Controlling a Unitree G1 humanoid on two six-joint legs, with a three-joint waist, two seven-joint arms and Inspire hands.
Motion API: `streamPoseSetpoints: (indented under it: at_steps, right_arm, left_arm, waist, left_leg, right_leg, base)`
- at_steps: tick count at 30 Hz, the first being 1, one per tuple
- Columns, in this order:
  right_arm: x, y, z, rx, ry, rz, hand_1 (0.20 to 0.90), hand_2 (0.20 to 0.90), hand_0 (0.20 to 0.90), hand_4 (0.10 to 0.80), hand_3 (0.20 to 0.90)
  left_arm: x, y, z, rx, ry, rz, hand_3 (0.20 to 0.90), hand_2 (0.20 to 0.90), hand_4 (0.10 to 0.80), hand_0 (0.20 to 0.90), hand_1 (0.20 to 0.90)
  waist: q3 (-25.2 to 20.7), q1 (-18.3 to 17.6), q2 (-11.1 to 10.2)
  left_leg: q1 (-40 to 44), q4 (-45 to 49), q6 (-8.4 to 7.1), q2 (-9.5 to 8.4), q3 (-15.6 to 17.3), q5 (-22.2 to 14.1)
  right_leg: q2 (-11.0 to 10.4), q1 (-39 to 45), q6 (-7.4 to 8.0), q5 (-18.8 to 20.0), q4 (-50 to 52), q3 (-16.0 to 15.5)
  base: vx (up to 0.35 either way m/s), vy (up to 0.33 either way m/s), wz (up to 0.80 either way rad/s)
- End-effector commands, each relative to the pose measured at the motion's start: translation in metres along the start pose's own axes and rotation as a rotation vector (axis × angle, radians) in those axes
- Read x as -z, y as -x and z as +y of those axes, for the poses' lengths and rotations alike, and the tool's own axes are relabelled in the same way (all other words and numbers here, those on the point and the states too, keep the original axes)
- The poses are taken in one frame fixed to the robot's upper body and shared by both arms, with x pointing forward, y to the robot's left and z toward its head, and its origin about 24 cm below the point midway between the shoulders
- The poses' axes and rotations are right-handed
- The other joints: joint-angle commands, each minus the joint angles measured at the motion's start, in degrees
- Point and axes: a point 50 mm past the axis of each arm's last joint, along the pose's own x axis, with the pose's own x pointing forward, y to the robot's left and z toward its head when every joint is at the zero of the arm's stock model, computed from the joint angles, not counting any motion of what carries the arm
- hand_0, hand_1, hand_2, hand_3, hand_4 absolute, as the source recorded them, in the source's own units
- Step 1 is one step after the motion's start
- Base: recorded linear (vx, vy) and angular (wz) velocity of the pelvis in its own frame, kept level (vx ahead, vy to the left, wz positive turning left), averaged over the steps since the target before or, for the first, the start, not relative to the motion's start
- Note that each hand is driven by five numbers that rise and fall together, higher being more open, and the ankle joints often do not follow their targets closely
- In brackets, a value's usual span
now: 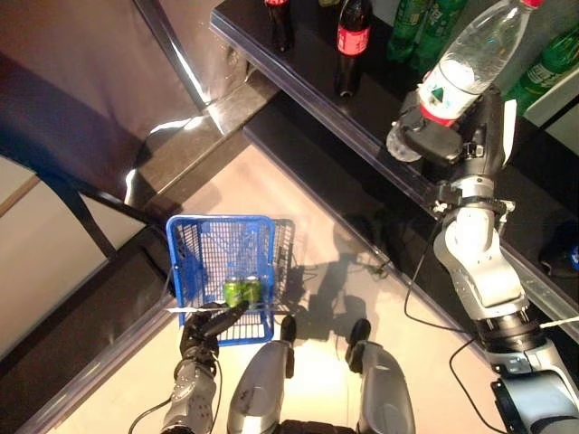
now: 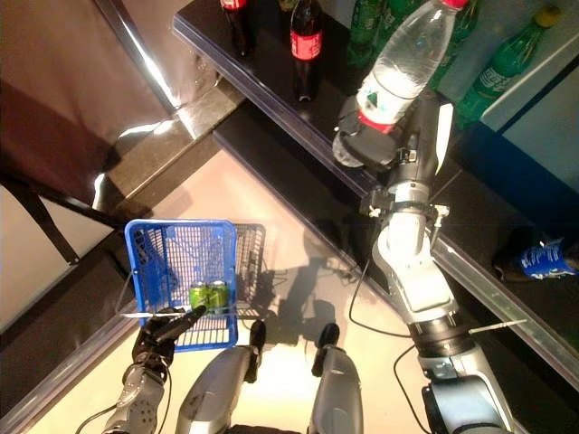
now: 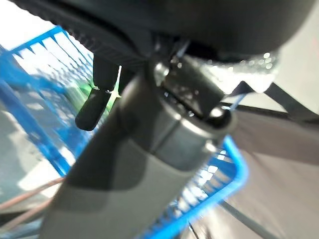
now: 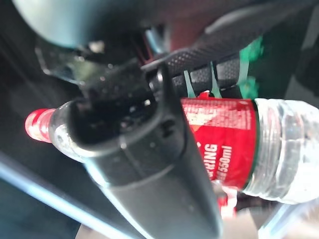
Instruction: Pick up the drink and place into the basket.
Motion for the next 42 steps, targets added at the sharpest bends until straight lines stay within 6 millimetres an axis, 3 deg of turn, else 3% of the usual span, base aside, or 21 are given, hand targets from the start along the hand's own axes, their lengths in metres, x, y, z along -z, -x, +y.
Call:
streamPoseSetpoints:
  at_steps: [1, 10, 17, 32, 42]
  right_arm:
    - [-0.089, 0.001, 0.017, -0.180, -0.102, -0.441, 0.300, 0.300, 0.300, 0.100, 0.200]
    - [-0.080, 0.028, 0.047, -0.429, -0.222, -0.374, 0.300, 0.300, 0.300, 0.100, 0.200]
    - [-0.073, 0.039, 0.066, -0.533, -0.270, -0.324, 0.300, 0.300, 0.300, 0.100, 0.200]
    - [-0.056, 0.048, 0.087, -0.521, -0.325, -0.217, 0.300, 0.300, 0.300, 0.100, 0.200]
    - [-0.065, 0.037, 0.105, -0.488, -0.318, -0.241, 0.300, 0.300, 0.300, 0.100, 0.200]
  left_arm:
    - [-0.079, 0.013, 0.017, 0.090, -0.109, -0.378, 0.200, 0.300, 0.100, 0.300, 0.300]
    - [-0.102, 0.015, -0.001, 0.171, -0.084, -0.464, 0.200, 0.300, 0.100, 0.300, 0.300]
    - [-0.117, 0.020, -0.025, 0.348, -0.044, -0.517, 0.200, 0.300, 0.100, 0.300, 0.300]
    - [-0.153, 0.050, -0.088, 0.789, 0.008, -0.563, 0.200, 0.300, 0.100, 0.300, 0.300]
    - [-0.163, 0.065, -0.122, 1.000, -0.101, -0.476, 0.200, 0.300, 0.100, 0.300, 0.300]
  waist:
    - [-11.20, 0.86, 0.64]
    - [-13.60, 0.97, -0.03]
    - [-14.98, 2.12, -0.58]
    - [-14.38, 5.29, -1.38]
    - [-14.39, 7.51, -1.45]
  left_leg:
    - [-1.69, 4.12, -0.90, -0.70, -2.23, 2.98]
    - [1.16, -0.42, -1.28, -0.56, -2.77, 3.40]
    - [1.85, -1.90, -1.20, -0.64, -4.23, 3.30]
    - [0.92, -1.62, -0.65, -1.41, -8.28, 3.63]
    - [0.84, -1.64, -0.56, -2.11, -10.95, 3.94]
  right_leg:
    - [1.25, 7.37, -1.10, -0.89, -4.07, 1.73]
    - [2.29, 10.37, -0.58, 0.42, -8.54, 1.84]
    - [2.58, 11.71, -0.26, 1.06, -10.37, 1.38]
    - [2.39, 12.88, 0.50, 2.12, -11.79, -0.94]
    - [2.41, 14.23, 0.67, 2.59, -12.99, -2.38]
  base:
    - [0.039, -0.022, -0.04]
    - [0.020, -0.012, 0.03]
    - [0.020, -0.011, 0.08]
    - [-0.024, -0.024, 0.10]
    - [-0.020, -0.037, 0.11]
